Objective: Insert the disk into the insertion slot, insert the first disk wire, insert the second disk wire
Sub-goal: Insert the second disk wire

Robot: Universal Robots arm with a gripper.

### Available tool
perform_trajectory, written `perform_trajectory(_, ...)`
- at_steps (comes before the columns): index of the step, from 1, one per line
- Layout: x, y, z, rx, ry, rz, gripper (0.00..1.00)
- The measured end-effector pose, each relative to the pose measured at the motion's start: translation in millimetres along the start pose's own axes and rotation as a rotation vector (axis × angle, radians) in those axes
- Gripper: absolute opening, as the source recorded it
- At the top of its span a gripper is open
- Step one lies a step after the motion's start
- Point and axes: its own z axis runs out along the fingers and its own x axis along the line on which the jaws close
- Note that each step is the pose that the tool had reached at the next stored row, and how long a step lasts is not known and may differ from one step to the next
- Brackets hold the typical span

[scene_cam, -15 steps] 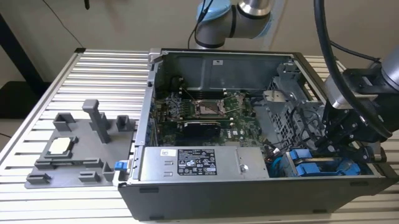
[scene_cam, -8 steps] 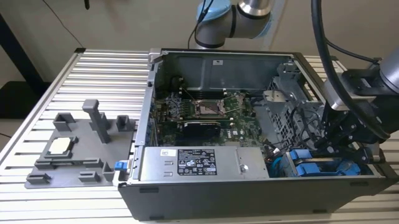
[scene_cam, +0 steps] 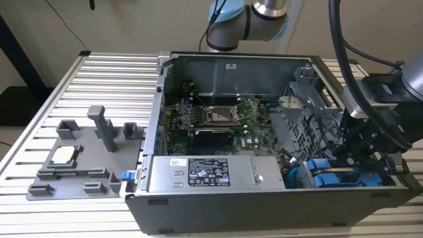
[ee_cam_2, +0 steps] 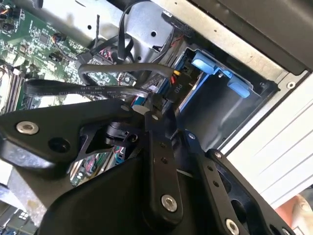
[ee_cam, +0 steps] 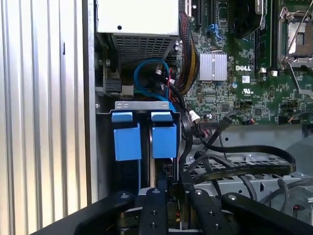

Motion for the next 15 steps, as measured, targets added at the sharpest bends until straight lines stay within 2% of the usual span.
perform_trajectory(8,-1.7,0.4,-12.9,-0.0002,0.0000,0.000,0.24)
perform_trajectory(15,-4.4,1.0,-33.1,-0.0002,0.0001,0.000,0.24)
